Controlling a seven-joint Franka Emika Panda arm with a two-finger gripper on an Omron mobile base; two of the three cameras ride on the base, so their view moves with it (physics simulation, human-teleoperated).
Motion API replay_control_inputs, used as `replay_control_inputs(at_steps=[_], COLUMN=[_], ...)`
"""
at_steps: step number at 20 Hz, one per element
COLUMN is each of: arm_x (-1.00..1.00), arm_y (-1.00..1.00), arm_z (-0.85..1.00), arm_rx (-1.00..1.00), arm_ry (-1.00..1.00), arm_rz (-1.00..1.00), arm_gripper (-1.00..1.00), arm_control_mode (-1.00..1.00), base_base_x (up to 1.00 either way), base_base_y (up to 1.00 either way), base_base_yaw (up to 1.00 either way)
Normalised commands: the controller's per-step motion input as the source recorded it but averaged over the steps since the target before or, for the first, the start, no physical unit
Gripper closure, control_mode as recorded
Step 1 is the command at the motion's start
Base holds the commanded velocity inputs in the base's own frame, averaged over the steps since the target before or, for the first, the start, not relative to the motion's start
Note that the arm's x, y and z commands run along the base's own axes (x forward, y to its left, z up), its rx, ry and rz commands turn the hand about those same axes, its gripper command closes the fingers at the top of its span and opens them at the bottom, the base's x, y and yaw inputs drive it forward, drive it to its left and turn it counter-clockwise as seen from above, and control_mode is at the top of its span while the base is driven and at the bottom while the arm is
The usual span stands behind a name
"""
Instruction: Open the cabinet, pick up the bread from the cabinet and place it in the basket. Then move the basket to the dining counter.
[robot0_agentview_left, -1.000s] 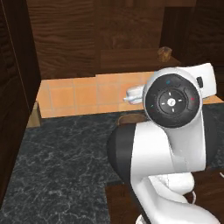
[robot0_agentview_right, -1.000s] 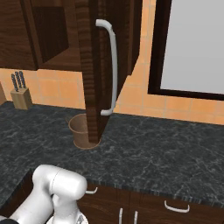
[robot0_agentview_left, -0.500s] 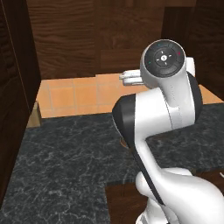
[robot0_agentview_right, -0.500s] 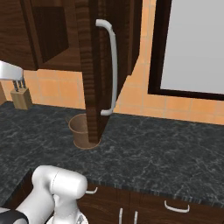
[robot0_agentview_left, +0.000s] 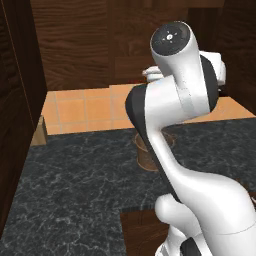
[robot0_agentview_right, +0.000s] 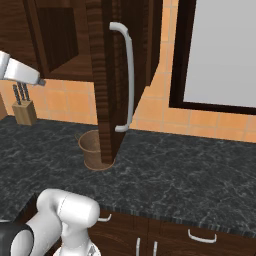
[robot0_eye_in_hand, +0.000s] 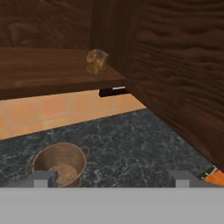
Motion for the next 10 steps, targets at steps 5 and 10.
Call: replay_control_inputs(at_steps=[5, 10], arm_x=[0.44, 0.51], arm_y=[-0.44, -0.45], arm_z=[0.01, 0.00], arm_rx=[0.12, 0.26], arm_ry=[-0.01, -0.08], arm_rz=[-0.07, 0.00], arm_gripper=[-1.00, -1.00], arm_control_mode=[-1.00, -1.00], base_base_x=[0.00, 0.00], base_base_y=[0.00, 0.00], base_base_yaw=[0.00, 0.00])
